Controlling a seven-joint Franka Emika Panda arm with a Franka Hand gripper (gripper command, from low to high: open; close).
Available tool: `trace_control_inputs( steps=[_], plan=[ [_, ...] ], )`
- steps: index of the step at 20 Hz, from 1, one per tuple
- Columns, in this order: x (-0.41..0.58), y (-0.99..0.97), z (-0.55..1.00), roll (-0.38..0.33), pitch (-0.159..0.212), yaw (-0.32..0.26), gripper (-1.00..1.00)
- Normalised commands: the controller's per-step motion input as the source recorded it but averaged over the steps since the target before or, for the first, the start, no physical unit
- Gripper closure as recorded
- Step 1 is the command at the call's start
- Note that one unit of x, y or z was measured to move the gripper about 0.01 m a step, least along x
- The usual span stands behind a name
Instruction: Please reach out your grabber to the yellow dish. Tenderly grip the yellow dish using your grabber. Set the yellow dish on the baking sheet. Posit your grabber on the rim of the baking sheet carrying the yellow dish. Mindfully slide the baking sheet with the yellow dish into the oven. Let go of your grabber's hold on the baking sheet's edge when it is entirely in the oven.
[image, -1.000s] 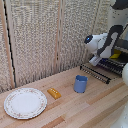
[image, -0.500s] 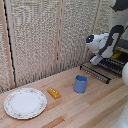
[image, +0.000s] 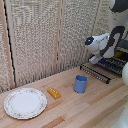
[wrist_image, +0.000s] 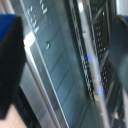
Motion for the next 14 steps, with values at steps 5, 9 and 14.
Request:
trace_control_inputs(
  steps=[5,9,14],
  plan=[
    [0.007,-0.01,0.22,-0.121,-0.063,0.002,-1.0],
    [0.0,0.2,0.18,-0.069,-0.025,0.0,-1.0],
    [-0.007,0.71,0.15,-0.034,-0.001,0.002,-1.0]
  ],
)
